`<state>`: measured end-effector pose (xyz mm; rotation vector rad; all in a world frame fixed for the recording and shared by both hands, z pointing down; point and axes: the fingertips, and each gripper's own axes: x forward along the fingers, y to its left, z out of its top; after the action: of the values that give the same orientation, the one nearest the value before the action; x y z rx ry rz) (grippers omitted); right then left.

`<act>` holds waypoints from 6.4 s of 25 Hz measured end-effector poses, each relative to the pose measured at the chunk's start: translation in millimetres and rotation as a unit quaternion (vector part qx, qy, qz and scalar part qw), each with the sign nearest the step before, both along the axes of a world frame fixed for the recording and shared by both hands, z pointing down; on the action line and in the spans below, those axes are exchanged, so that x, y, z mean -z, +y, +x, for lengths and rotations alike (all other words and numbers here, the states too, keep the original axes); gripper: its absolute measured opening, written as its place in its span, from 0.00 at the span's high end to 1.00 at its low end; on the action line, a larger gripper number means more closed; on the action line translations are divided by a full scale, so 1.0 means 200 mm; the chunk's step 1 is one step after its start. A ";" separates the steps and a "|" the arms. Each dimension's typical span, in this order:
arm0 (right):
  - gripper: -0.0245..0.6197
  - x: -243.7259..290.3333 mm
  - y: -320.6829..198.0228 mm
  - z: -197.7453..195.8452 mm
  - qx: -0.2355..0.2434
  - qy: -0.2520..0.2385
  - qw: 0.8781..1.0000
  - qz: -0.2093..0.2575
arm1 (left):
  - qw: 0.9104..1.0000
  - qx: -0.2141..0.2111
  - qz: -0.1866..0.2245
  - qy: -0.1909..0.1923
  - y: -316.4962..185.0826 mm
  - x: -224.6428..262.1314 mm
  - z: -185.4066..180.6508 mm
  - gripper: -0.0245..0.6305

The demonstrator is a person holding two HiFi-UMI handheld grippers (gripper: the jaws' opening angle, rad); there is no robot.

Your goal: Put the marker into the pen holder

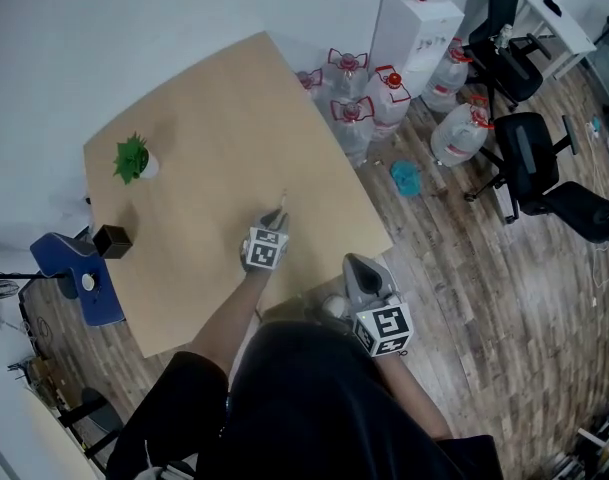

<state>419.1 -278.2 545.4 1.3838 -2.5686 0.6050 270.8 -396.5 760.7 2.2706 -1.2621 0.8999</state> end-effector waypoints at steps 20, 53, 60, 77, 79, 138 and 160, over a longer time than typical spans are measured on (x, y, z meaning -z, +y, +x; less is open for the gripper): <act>0.96 -0.22 -0.09 0.24 -0.062 0.064 0.995 -0.053 | 0.990 0.061 -0.115 -0.055 -0.19 -0.47 -0.13 0.88; 0.96 -0.09 0.05 -0.07 0.035 0.050 0.998 0.008 | 0.968 0.133 0.170 0.127 0.51 0.99 -0.28 0.89; 0.96 0.01 0.11 -0.53 0.069 0.061 0.995 0.033 | 0.948 0.159 0.231 0.151 0.75 1.25 -0.65 0.89; 0.96 0.12 0.63 -2.25 0.176 0.072 0.981 0.049 | 0.915 0.215 0.292 0.177 1.41 1.40 -2.11 0.89; 0.96 0.11 0.69 -2.42 0.178 0.073 0.980 0.046 | 0.912 0.224 0.290 0.183 1.50 1.38 -2.28 0.89; 0.96 -0.14 0.36 -3.76 0.204 0.095 0.974 -0.019 | 0.916 0.243 0.273 0.165 0.63 0.89 -3.83 0.89; 0.96 -0.18 0.27 -3.73 0.163 0.147 0.975 -0.026 | 0.937 0.194 0.253 0.140 0.56 0.47 -3.85 0.89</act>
<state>-326.1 -223.9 582.1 0.9230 -2.4390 0.3772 -498.8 -283.8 666.0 2.2613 -1.8682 0.1044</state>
